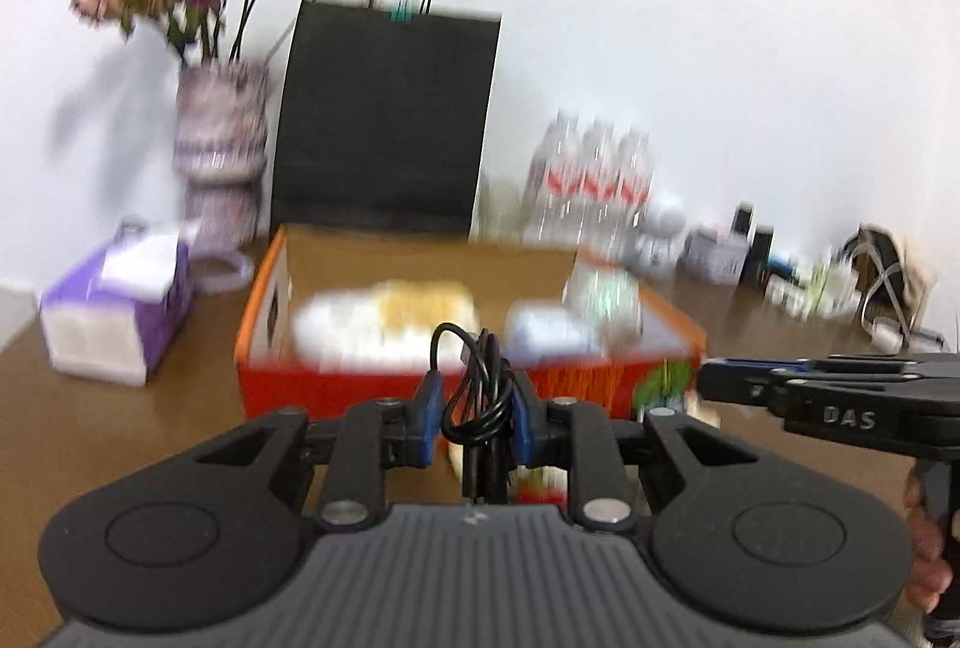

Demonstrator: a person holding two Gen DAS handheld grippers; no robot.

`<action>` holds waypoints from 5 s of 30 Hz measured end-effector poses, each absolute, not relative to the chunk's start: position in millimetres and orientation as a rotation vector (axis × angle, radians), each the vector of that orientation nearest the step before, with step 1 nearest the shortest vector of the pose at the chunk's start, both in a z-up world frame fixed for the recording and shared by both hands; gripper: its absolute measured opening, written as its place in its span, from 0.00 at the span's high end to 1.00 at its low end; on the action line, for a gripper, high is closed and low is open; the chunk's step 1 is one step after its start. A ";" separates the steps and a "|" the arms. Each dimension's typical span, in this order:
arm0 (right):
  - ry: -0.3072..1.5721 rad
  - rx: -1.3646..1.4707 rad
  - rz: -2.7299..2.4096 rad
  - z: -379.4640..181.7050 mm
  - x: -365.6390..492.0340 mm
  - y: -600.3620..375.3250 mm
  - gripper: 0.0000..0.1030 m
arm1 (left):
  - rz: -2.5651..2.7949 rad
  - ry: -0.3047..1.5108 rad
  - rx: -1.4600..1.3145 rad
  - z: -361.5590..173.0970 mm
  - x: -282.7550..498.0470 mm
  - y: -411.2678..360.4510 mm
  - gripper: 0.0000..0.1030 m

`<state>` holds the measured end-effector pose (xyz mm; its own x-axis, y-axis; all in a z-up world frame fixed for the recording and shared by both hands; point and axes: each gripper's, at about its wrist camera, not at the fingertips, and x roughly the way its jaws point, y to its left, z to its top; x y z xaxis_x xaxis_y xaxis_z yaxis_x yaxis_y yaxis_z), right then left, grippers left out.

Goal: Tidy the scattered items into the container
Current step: 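Carry the black cable and clear packet into the box and release both, then withdraw both grippers from the box toward the red flower and blue pack, then grasp the red flower decoration with the left gripper while the right grasps the blue-patterned pack, then lower the flower and blue pack into the box and open both grippers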

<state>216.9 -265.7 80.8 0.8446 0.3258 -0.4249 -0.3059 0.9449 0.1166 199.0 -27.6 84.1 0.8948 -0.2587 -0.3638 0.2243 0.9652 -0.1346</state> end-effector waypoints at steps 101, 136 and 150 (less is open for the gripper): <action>0.656 -0.101 0.215 3.4 295.0 -304.3 0.05 | -0.224 0.610 -0.001 6.8 252.3 -95.5 0.00; 0.587 0.012 0.291 24.9 247.8 -295.3 0.45 | -0.255 0.535 -0.114 20.8 217.0 -69.0 0.64; 0.467 0.004 0.345 80.0 262.2 -289.0 0.45 | -0.263 0.419 -0.185 76.3 231.1 -52.3 0.64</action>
